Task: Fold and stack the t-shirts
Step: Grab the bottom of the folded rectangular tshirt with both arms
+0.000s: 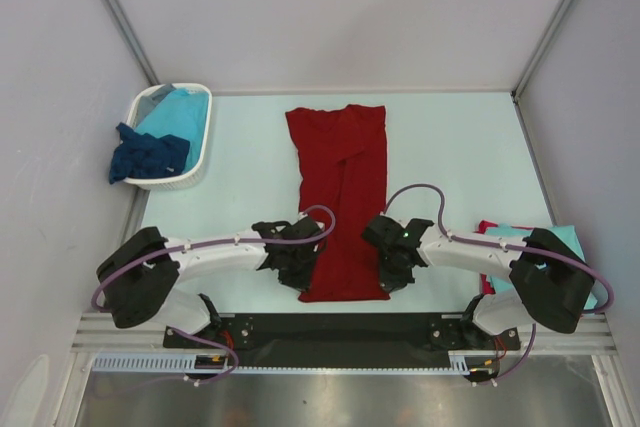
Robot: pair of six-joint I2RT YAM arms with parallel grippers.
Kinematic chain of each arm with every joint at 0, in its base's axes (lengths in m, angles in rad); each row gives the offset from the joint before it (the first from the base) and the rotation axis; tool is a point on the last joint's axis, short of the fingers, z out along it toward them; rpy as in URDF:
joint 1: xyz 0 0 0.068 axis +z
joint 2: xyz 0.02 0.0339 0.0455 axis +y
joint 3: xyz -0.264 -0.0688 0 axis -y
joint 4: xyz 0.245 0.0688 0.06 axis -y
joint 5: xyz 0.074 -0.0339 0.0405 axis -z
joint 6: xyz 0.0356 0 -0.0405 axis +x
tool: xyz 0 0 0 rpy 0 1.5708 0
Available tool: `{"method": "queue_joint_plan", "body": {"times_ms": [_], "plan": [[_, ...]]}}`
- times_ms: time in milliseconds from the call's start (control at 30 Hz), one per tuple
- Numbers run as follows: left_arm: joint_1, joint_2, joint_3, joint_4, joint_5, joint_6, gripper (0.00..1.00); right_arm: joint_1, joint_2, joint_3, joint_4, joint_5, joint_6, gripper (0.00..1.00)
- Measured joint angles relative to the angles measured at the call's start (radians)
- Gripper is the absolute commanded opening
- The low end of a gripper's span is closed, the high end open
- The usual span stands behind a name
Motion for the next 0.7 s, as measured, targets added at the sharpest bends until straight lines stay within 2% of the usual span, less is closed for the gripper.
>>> {"method": "queue_joint_plan", "body": {"times_ms": [100,133,167,200,233,267,300,333,367,400,500,600,700], "plan": [[-0.003,0.0,0.0,-0.002,-0.001,0.0,0.01,0.001,0.0,0.0,0.0,0.0,0.0,0.0],[-0.004,0.0,0.0,-0.003,0.0,0.0,0.09,0.002,-0.002,0.0,0.0,0.0,0.0,0.01],[-0.006,-0.001,0.0,-0.004,-0.002,0.0,0.14,0.002,-0.002,0.0,0.0,0.0,0.0,0.18],[-0.008,-0.002,0.0,-0.007,-0.008,-0.001,0.19,0.002,-0.003,0.0,-0.001,0.0,0.0,0.25],[-0.011,-0.003,0.001,-0.013,-0.018,-0.002,0.29,0.002,-0.003,0.0,-0.002,0.0,0.006,0.34],[-0.013,-0.007,0.005,-0.028,-0.037,-0.004,0.35,0.003,-0.003,0.001,-0.008,0.005,0.007,0.49],[-0.016,-0.012,0.011,-0.048,-0.057,-0.004,0.4,0.003,-0.005,0.003,-0.018,0.014,0.008,0.57],[-0.018,-0.024,0.022,-0.076,-0.085,-0.008,0.51,0.004,-0.006,0.008,-0.035,0.027,0.01,0.64],[-0.019,-0.041,0.037,-0.107,-0.113,-0.008,0.54,0.005,-0.008,0.02,-0.056,0.039,0.009,0.74],[-0.019,-0.061,0.061,-0.138,-0.146,-0.007,0.56,0.005,-0.011,0.037,-0.075,0.055,0.008,0.8],[-0.02,-0.122,0.166,-0.2,-0.241,-0.006,0.6,0.005,-0.022,0.121,-0.129,0.103,0.001,0.86],[-0.02,-0.158,0.278,-0.221,-0.318,0.005,0.63,0.005,-0.03,0.217,-0.162,0.151,-0.007,0.86],[-0.015,-0.175,0.352,-0.216,-0.378,0.02,0.61,-0.001,-0.043,0.291,-0.161,0.186,-0.024,0.81]]}}
